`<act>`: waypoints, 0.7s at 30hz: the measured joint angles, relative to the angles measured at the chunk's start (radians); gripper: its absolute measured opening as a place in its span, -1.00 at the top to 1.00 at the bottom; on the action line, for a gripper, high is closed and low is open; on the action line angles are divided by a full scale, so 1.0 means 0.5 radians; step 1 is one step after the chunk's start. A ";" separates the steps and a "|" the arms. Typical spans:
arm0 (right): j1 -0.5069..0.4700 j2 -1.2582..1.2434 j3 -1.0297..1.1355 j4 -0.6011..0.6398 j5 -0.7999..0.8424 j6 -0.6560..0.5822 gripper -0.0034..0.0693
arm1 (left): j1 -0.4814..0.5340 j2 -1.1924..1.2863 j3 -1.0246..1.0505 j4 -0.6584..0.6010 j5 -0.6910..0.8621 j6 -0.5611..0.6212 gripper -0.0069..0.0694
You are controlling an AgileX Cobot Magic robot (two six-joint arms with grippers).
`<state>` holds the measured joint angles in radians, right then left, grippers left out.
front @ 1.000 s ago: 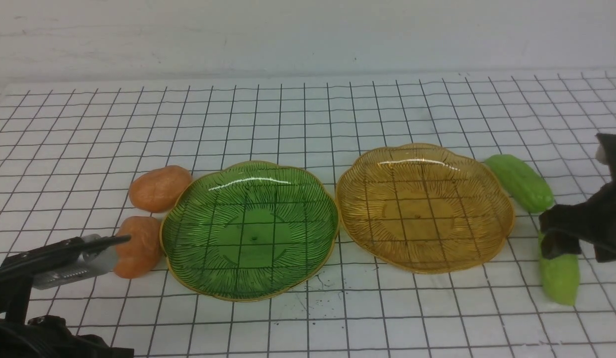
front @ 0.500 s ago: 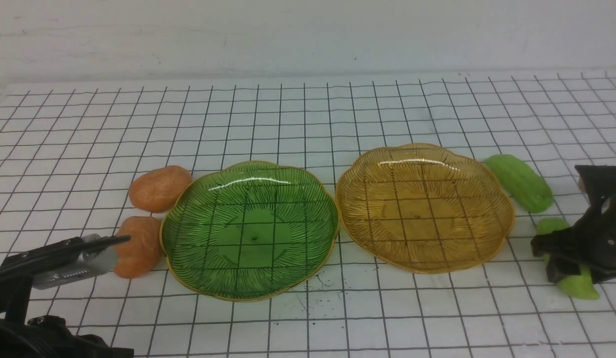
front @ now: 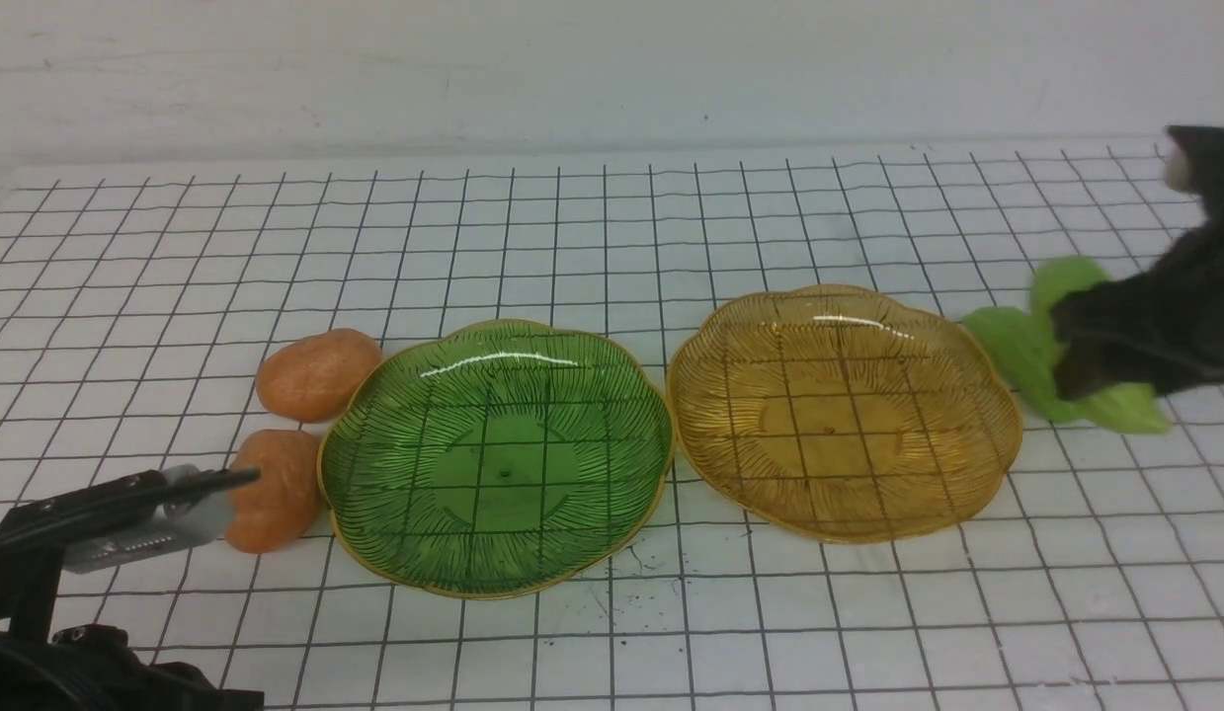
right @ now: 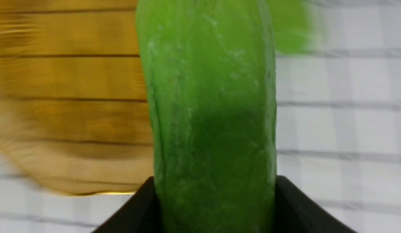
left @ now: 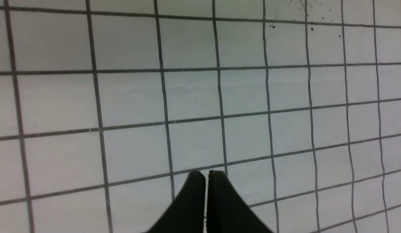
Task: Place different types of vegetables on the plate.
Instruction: 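Put the green cucumber next to the left plate into that plate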
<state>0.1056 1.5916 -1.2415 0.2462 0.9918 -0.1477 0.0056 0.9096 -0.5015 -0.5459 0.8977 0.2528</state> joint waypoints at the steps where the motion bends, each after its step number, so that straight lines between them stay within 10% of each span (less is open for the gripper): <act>1: 0.082 0.034 -0.003 0.119 -0.042 -0.107 -0.12 | 0.000 0.000 0.000 0.002 -0.014 0.000 0.84; 11: 0.424 0.410 -0.003 0.153 -0.384 -0.281 -0.13 | 0.000 0.001 0.000 0.005 -0.023 0.000 0.84; 21: 0.435 0.495 -0.173 -0.062 -0.288 -0.146 -0.95 | 0.000 0.001 0.000 0.005 -0.023 0.000 0.84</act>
<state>0.3230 1.8391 -1.3280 0.2154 0.8476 -0.2206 0.0056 0.9103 -0.5015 -0.5435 0.8863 0.2528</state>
